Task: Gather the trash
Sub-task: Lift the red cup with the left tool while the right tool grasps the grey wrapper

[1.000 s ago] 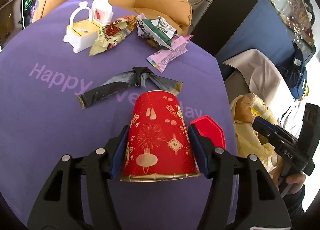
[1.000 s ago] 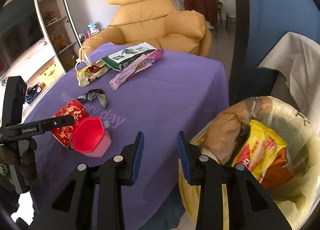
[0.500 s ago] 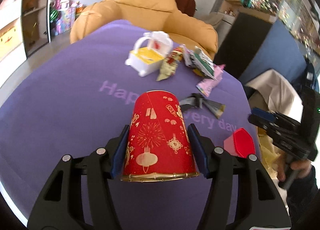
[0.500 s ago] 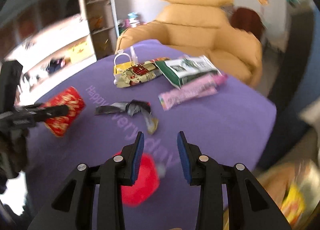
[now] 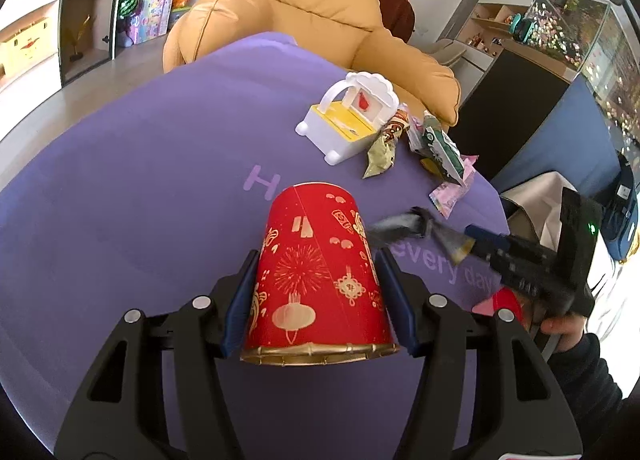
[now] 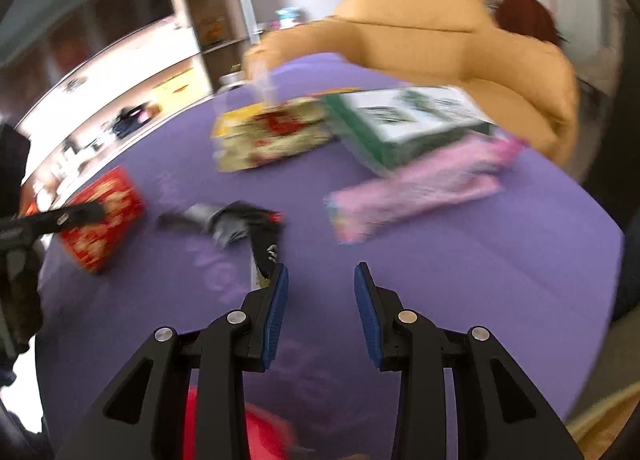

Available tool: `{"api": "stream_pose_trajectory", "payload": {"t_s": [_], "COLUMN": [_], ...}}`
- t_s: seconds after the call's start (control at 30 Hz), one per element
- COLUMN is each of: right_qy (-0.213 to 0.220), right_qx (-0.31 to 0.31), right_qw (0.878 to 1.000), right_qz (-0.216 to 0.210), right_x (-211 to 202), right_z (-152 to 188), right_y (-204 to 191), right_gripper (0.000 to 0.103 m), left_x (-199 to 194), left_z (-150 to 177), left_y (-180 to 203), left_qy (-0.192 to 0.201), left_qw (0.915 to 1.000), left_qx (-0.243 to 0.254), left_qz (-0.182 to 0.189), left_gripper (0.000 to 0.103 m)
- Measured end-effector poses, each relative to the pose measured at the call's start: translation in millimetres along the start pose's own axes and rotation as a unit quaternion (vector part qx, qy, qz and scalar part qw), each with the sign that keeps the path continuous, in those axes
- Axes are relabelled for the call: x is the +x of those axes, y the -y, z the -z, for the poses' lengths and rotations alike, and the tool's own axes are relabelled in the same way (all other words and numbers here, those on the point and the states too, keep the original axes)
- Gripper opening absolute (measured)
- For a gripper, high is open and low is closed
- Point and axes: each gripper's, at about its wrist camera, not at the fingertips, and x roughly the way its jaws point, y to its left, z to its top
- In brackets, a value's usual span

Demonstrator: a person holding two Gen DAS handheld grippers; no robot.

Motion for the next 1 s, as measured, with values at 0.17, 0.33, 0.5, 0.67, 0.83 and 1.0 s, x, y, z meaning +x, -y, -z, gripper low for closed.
{"api": "stream_pose_trajectory", "payload": {"t_s": [0.17,0.33,0.5,0.67,0.83,1.0], "right_qy": [-0.016,-0.027,0.001,-0.025,-0.065,-0.084], "right_qx": [-0.024,-0.041,-0.067,-0.118,-0.162,-0.137], "right_qw": [0.999,0.998,0.996,0.989,0.98,0.982], "right_qz": [-0.023,-0.049,-0.06,-0.091,-0.096,-0.094], "right_x": [17,28,21,44,74,68], "right_z": [-17,-41,-58,-74,-81,-76], "right_y": [-21,-31,-31,-45,-59,-57], "right_gripper": [0.033,0.033,0.033,0.033,0.033,0.031], "left_x": [-3,-14,-23,-19,-17,-12], "left_z": [-7,-15,-21,-24,-26,-28], "left_y": [-3,-17,-38,-49,-50,-46], "left_qy": [0.009,0.023,0.034,0.034,0.034,0.035], "left_qw": [0.9999,0.9996,0.999,0.9986,0.9987,0.9988], "left_qx": [0.009,0.004,-0.015,-0.03,-0.028,-0.028], "left_qz": [-0.005,-0.015,-0.024,-0.026,-0.026,-0.021], "left_gripper": [0.055,0.055,0.055,0.055,0.055,0.055]}}
